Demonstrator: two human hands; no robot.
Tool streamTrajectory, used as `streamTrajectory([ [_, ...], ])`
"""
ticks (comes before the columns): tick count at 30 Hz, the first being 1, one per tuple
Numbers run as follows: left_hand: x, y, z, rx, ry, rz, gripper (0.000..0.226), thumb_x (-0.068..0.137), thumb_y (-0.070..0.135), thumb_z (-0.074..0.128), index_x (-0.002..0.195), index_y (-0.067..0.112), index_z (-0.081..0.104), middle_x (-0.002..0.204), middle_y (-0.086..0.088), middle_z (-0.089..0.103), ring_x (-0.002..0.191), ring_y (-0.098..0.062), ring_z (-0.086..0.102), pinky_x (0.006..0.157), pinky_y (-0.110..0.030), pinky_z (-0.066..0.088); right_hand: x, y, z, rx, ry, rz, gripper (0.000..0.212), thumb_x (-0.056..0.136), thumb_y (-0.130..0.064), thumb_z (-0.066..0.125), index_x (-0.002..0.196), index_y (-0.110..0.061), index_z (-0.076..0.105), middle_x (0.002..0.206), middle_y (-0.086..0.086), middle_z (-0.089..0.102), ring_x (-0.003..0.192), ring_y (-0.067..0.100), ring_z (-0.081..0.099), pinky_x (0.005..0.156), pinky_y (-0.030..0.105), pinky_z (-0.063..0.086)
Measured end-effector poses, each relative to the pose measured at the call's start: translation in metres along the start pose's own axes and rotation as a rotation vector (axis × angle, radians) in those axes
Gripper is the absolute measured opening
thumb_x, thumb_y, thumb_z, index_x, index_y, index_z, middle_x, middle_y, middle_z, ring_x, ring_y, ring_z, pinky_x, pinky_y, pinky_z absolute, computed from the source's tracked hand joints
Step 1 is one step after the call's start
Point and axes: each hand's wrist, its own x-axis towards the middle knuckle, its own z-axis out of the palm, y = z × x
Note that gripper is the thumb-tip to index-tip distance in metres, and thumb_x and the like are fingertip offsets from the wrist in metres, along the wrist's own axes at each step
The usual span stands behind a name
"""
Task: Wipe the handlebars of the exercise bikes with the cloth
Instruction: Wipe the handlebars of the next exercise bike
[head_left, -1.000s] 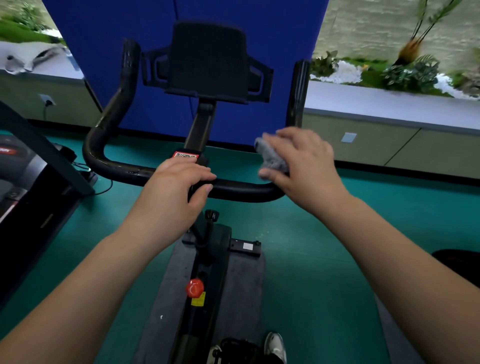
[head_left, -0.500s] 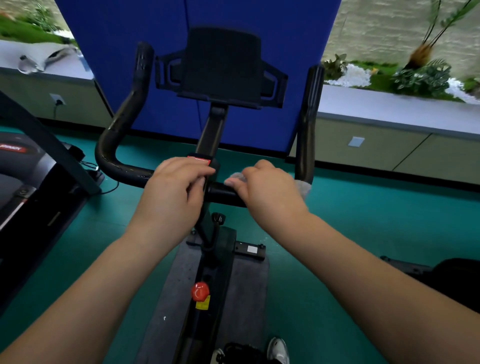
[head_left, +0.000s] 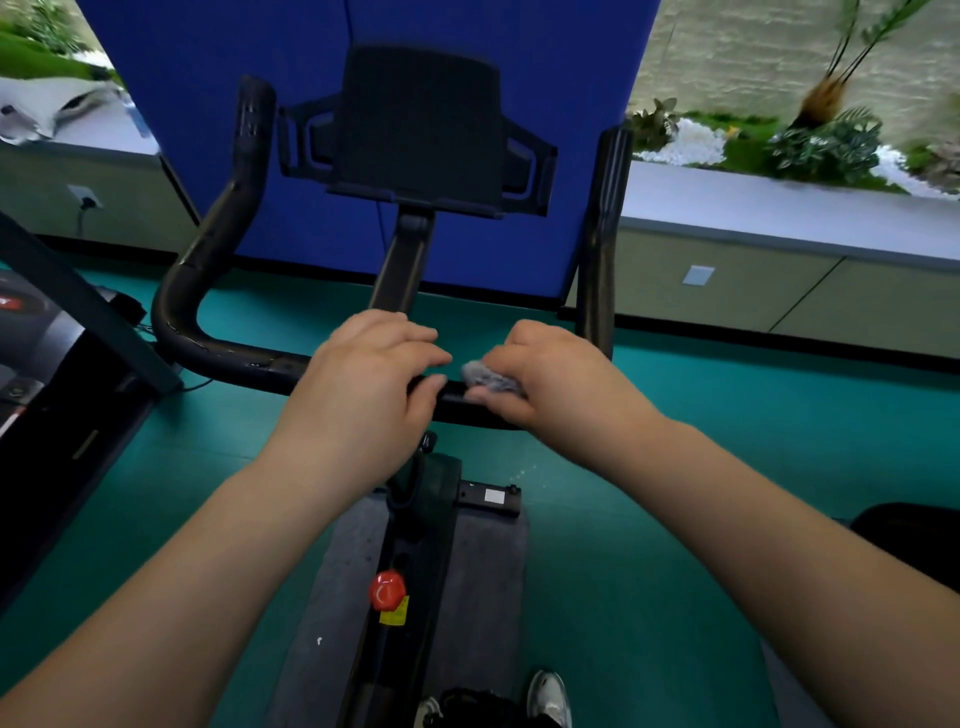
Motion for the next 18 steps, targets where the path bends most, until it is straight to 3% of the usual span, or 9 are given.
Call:
streamTrajectory([
  [3, 0.002, 0.005, 0.006, 0.011, -0.037, 0.033, 0.029, 0.08, 0.029, 0.055, 0.1, 0.018, 0.072, 0.108, 0.0, 0.068, 0.109, -0.025, 0.055, 0.1, -0.036, 0.039, -0.007, 0.023, -0.008, -0.06, 0.016, -0.065, 0.053, 0.083, -0.058, 0.037, 0.088, -0.017, 0.072, 0.081, 0.003, 0.057, 0.076, 0.026, 0.054, 0.068, 0.04, 0.048],
  [6, 0.005, 0.006, 0.01, -0.008, -0.022, 0.027, 0.027, 0.08, 0.027, 0.056, 0.099, 0.017, 0.073, 0.104, 0.001, 0.069, 0.107, -0.024, 0.057, 0.099, -0.031, 0.037, -0.009, 0.042, -0.017, -0.135, 0.057, -0.057, 0.05, 0.082, -0.055, 0.039, 0.085, -0.018, 0.073, 0.089, 0.004, 0.06, 0.077, 0.027, 0.052, 0.068, 0.041, 0.047],
  [11, 0.015, 0.01, 0.012, -0.016, 0.002, 0.021, 0.027, 0.08, 0.024, 0.055, 0.098, 0.015, 0.073, 0.099, 0.002, 0.07, 0.103, -0.023, 0.058, 0.096, -0.028, 0.037, 0.001, 0.065, -0.025, -0.217, 0.078, 0.035, 0.036, 0.084, -0.051, 0.058, 0.088, -0.017, 0.071, 0.104, 0.006, 0.051, 0.093, 0.027, 0.044, 0.076, 0.037, 0.034],
  [18, 0.024, 0.0, 0.015, 0.0, 0.023, -0.039, 0.022, 0.08, 0.02, 0.059, 0.096, 0.014, 0.073, 0.098, 0.001, 0.07, 0.102, -0.022, 0.058, 0.096, -0.028, 0.038, 0.047, 0.109, -0.041, -0.243, 0.185, 0.196, 0.033, 0.081, -0.045, 0.067, 0.099, -0.019, 0.074, 0.116, 0.016, 0.045, 0.106, 0.037, 0.039, 0.084, 0.041, 0.035],
])
